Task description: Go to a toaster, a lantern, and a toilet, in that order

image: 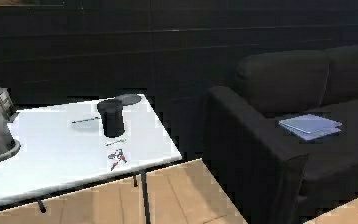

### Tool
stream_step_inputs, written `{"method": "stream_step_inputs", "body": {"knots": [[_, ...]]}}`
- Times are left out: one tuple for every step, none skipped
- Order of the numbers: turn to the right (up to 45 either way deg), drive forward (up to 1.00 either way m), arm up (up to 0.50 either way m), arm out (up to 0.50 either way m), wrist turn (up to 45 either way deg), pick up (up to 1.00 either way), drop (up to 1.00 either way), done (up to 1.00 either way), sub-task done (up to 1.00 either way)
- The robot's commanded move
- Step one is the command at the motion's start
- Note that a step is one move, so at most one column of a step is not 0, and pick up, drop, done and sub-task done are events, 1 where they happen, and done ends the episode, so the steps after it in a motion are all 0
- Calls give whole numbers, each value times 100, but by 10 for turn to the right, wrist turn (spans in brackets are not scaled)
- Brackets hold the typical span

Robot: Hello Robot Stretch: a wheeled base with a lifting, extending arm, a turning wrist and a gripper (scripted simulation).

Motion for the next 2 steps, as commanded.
{"method": "stream_step_inputs", "body": {"knots": [[450, 0, 0, 0, 0, 0, 0, 0, 0], [360, 0, 0, 0, 0, 0, 0, 0, 0]]}}
